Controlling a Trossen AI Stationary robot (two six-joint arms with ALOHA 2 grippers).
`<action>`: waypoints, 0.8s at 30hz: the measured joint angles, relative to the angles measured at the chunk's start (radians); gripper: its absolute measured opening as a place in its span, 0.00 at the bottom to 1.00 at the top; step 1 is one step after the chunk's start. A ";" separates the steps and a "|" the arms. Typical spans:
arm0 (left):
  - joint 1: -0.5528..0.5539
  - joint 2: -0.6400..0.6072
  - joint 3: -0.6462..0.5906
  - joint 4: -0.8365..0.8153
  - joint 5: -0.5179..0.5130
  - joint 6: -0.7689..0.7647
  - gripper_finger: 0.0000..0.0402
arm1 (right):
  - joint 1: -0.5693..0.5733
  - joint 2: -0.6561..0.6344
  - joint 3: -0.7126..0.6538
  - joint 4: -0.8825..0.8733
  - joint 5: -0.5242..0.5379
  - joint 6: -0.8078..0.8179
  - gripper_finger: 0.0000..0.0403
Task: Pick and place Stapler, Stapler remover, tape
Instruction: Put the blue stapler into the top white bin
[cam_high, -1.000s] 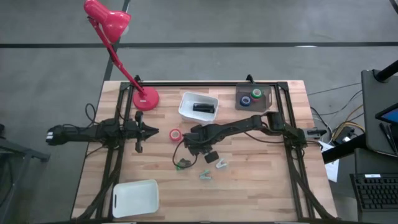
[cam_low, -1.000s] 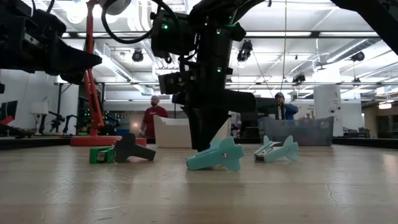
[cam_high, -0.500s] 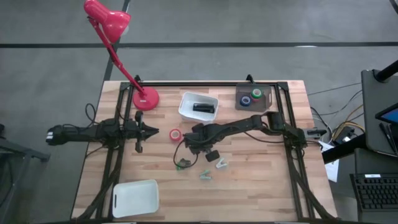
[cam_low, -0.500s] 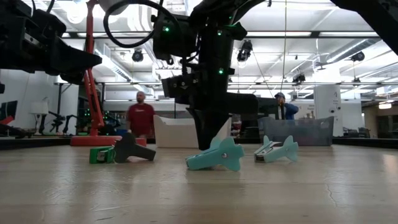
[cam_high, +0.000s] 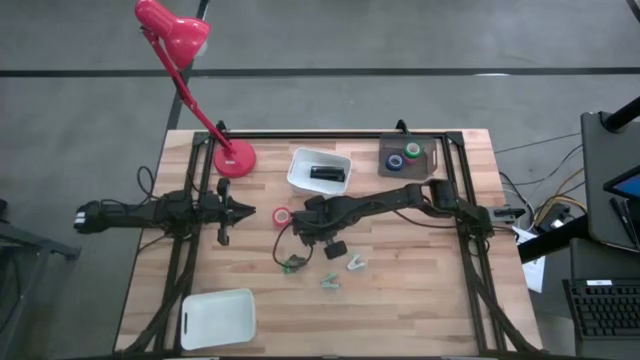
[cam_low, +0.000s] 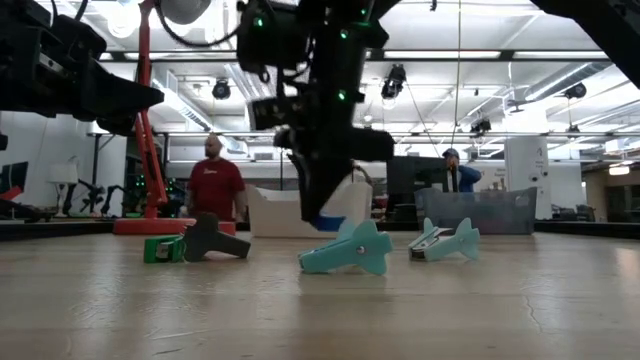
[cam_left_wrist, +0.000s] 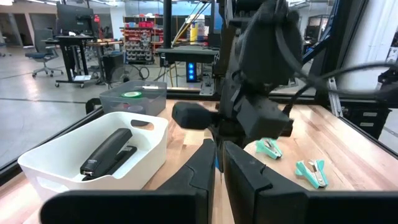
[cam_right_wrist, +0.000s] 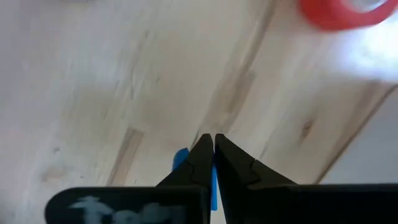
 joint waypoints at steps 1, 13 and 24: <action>0.000 0.000 0.000 0.000 0.000 0.000 0.09 | 0.000 0.000 0.016 -0.003 0.000 0.000 0.02; 0.000 0.000 0.000 0.000 0.000 0.000 0.09 | -0.034 0.000 0.189 -0.021 0.109 -0.038 0.02; 0.000 0.000 0.000 0.000 0.000 0.000 0.09 | -0.152 0.000 0.197 -0.021 0.110 -0.026 0.02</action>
